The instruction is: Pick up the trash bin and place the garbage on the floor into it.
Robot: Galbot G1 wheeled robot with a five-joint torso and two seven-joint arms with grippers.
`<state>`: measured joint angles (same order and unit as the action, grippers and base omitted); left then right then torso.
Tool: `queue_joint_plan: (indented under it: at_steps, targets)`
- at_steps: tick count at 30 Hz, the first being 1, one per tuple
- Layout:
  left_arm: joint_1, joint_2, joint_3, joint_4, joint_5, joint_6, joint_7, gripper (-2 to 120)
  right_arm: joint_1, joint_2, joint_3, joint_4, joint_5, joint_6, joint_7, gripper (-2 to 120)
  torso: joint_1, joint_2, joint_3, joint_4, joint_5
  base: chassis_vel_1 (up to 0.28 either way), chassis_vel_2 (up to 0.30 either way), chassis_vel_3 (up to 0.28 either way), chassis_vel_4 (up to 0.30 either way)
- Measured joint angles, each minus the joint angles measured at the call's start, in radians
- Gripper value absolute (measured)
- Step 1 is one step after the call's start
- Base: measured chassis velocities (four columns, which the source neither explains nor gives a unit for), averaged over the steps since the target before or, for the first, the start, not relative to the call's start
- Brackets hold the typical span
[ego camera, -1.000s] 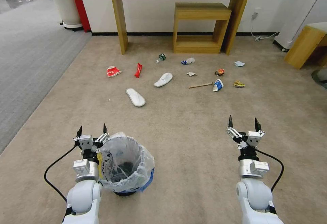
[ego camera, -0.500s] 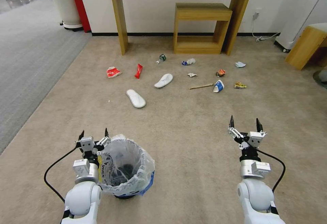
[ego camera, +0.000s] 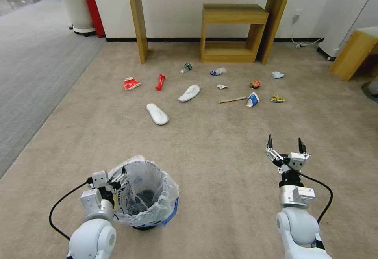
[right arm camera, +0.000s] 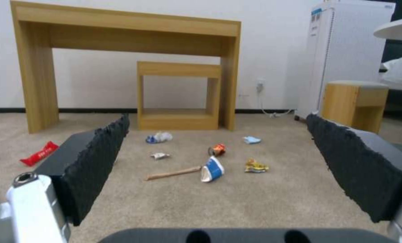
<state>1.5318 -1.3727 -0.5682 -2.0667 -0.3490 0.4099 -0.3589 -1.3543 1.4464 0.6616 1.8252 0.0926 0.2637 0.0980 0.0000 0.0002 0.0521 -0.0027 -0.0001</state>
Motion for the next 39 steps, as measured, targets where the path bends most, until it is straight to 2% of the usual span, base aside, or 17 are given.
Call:
queue_joint_plan:
  at_steps: [3,6,8,17,26,39]
  targets:
    - [0.019,0.017,0.0,-0.009,-0.019,0.02,-0.028,100,-0.001,0.0,0.0,0.0,0.001,0.0,0.001,100,0.0,0.0,0.0,0.0,0.0001,0.0,0.0,0.0,0.0]
    - [0.043,0.043,0.007,-0.021,-0.106,0.073,-0.066,100,-0.003,-0.001,-0.001,0.002,0.002,-0.001,0.004,100,0.0,0.0,0.0,0.0,0.0,0.0,0.0,0.0,0.0]
    - [0.051,0.051,0.009,-0.019,-0.123,0.083,-0.074,100,-0.003,-0.001,-0.001,0.002,0.002,-0.001,0.005,100,0.0,0.0,0.0,0.0,0.0,0.0,0.0,0.0,0.0]
    - [0.068,0.069,0.021,0.005,-0.124,0.08,-0.096,100,-0.005,-0.004,0.001,0.011,0.007,-0.007,0.015,100,0.0,0.0,0.0,0.0001,0.0005,0.0,0.0,0.0,0.0]
    - [0.052,0.058,0.031,0.025,-0.126,0.076,-0.109,99,-0.005,-0.007,0.004,0.012,0.008,-0.007,0.017,100,0.0,0.0,0.0,0.0001,0.0007,0.0,0.0,0.0,0.0]
    - [0.037,0.058,0.043,0.031,-0.137,0.106,-0.121,98,0.005,-0.008,0.007,0.006,0.009,-0.014,0.018,100,0.0,0.0,0.0,-0.0002,-0.0001,0.0,0.0,0.0,0.0]
